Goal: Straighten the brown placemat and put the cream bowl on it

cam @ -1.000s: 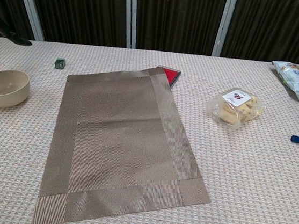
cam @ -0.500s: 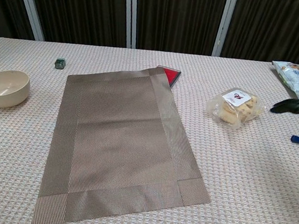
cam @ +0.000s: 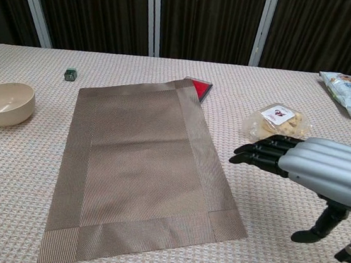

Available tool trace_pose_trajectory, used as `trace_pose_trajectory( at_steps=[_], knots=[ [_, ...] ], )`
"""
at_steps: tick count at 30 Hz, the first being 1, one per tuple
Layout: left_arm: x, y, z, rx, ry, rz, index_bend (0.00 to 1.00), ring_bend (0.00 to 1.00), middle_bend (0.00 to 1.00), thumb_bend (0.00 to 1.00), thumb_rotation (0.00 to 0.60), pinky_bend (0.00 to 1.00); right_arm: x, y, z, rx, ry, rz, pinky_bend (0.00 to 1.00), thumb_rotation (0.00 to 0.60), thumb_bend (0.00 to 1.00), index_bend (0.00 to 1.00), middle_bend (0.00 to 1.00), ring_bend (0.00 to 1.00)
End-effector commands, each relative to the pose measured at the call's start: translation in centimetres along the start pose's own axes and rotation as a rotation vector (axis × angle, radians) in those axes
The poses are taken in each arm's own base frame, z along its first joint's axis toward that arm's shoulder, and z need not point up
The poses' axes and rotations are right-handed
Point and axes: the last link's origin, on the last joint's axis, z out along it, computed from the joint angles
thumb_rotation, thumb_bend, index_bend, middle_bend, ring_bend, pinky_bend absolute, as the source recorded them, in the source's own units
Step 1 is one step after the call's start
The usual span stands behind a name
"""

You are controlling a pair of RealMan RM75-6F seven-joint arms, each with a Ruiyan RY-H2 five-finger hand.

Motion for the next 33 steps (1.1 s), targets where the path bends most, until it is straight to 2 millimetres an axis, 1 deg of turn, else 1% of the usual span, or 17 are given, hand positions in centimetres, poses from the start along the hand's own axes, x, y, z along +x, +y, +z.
trace_pose_trajectory(
  at_steps=[1,5,12,16,21,33],
  knots=[
    [0.0,-0.3,-0.1,0.005,0.0,-0.002,0.0,0.0,0.0,0.0,0.6,0.0,-0.4,-0.4,1.3,0.007,0.0,-0.037,0.0,0.6,0.0,0.04,0.0,0.0],
    [-0.1,-0.6,0.2,0.009,-0.006,0.003,0.0,0.0,0.0,0.0,0.6,0.0,-1.0,-0.6,2.4,-0.002,-0.002,-0.083,0.0,0.6,0.0,0.04,0.0,0.0],
    [-0.2,-0.7,0.5,0.006,-0.009,0.01,0.0,0.0,0.0,0.0,0.6,0.0,-1.6,-1.7,2.7,-0.013,-0.008,-0.056,0.0,0.6,0.0,0.04,0.0,0.0],
    [-0.3,-0.8,0.7,0.009,-0.011,0.012,0.0,0.0,0.0,0.0,0.6,0.0,-1.9,-2.5,3.1,-0.003,-0.004,-0.081,0.0,0.6,0.0,0.04,0.0,0.0],
    [-0.5,-0.9,0.8,0.006,-0.015,0.017,0.0,0.0,0.0,0.0,0.6,0.0,-2.4,-2.7,3.3,-0.006,-0.009,-0.08,0.0,0.6,0.0,0.04,0.0,0.0],
    [-1.0,-1.0,1.0,0.014,-0.027,0.027,0.0,0.0,0.0,0.0,0.6,0.0,-2.0,-3.3,4.5,-0.011,0.012,-0.069,0.0,0.6,0.0,0.04,0.0,0.0]
  ],
)
